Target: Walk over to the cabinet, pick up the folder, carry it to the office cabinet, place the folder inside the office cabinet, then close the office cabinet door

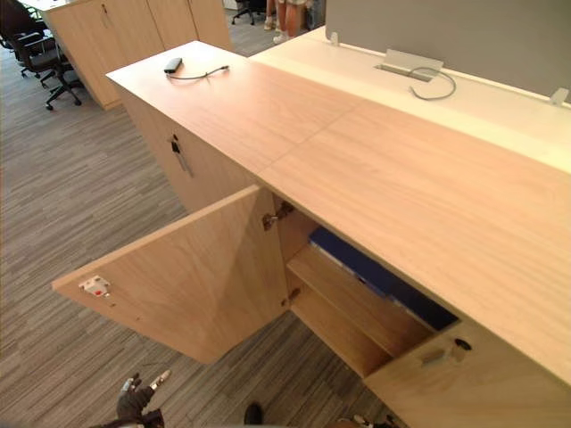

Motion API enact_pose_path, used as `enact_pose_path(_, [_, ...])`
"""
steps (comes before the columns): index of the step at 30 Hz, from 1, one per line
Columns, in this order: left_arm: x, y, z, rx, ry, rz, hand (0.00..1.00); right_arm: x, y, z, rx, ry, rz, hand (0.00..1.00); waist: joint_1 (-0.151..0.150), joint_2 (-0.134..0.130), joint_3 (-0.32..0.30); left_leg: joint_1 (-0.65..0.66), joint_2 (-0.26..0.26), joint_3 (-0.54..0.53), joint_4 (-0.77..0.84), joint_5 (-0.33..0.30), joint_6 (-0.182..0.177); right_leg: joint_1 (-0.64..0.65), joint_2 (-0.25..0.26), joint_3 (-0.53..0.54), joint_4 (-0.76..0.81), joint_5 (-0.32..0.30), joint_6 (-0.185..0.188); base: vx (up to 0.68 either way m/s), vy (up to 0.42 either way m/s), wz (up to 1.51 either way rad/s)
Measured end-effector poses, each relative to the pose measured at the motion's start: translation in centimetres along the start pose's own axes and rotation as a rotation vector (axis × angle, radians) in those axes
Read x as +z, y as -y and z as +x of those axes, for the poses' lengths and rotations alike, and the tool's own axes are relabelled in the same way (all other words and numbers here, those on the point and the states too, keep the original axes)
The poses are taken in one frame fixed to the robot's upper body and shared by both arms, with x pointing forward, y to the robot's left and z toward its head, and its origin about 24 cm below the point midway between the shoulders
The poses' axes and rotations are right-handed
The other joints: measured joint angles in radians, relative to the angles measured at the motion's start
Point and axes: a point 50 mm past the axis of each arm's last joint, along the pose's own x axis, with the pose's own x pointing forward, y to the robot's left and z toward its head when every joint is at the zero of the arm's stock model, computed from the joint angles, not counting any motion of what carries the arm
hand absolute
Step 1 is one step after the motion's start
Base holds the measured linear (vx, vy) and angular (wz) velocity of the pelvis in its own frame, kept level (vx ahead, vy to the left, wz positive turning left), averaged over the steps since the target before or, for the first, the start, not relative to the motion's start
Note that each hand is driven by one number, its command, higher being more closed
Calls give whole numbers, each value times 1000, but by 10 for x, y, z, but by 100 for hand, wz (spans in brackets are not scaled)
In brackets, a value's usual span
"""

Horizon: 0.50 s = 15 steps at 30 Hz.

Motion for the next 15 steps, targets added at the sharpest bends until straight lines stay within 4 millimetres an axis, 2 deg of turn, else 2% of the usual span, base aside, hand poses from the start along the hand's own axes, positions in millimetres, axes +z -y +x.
enact_pose_path(1, [6,-3,2,11,20,5,0,1,-1,0,3,3,-4,0,0,-1,0,0,2,1,0,1,1,1,2,0,-2,0,0,0,0,0])
enact_pose_path(6, [66,-34,22,106,209,70,0,0,-9,0,31,4,-37,0,2,-20,-10,8,13,10,0,-2,-4,15,19,0,-19,1,-2,27,-3,-3])
enact_pose_path(9, [93,-41,30,125,274,83,0,-1,-11,-1,38,2,-39,0,1,-27,-11,17,11,21,0,-5,-8,22,19,6,-25,1,-2,27,14,-7])
enact_pose_path(12, [113,-46,35,138,319,93,0,-2,-12,-1,42,0,-39,0,-5,-30,-12,19,12,29,0,-6,-10,23,21,9,-27,1,-2,7,18,-4])
enact_pose_path(15, [116,-48,38,143,318,99,0,-2,-12,-1,43,0,-39,0,-6,-30,-12,27,14,40,0,-8,-13,23,23,20,-27,1,-2,-5,17,-11])
